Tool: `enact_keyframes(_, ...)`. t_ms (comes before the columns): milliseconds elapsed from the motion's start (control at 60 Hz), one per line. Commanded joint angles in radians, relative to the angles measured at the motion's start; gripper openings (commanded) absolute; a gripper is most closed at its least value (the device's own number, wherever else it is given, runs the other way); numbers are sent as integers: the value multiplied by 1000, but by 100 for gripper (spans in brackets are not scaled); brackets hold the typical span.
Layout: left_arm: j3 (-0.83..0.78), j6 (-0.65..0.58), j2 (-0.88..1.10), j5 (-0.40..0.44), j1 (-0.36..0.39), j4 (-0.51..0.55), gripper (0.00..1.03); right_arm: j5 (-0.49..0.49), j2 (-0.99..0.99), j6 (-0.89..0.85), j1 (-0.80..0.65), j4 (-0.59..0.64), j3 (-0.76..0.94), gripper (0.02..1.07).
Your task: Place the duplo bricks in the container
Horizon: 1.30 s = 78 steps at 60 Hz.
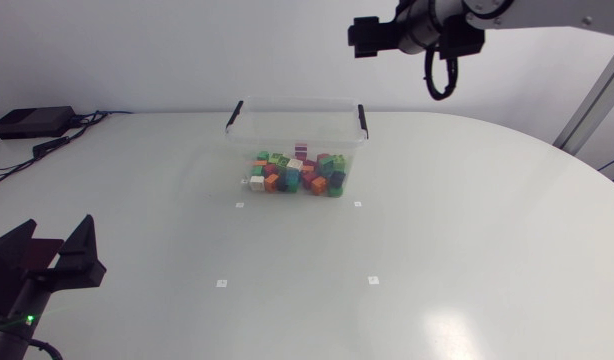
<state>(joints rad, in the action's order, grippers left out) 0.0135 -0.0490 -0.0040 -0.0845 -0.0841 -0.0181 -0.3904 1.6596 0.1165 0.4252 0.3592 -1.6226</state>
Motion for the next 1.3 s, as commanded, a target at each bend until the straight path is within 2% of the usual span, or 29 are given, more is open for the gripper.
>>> enact_keyframes(0,-15,0,-10,-3,-3,1,99,-10,-78,-35,-32,-28,76,102)
enact_keyframes(783,-15,-25,-10,-1,-8,1,99,-8,-751,-183,-270,-180,688,102)
enact_keyframes(1283,-15,-25,-10,-1,-8,1,99,1,-1103,-264,-336,-269,1070,102)
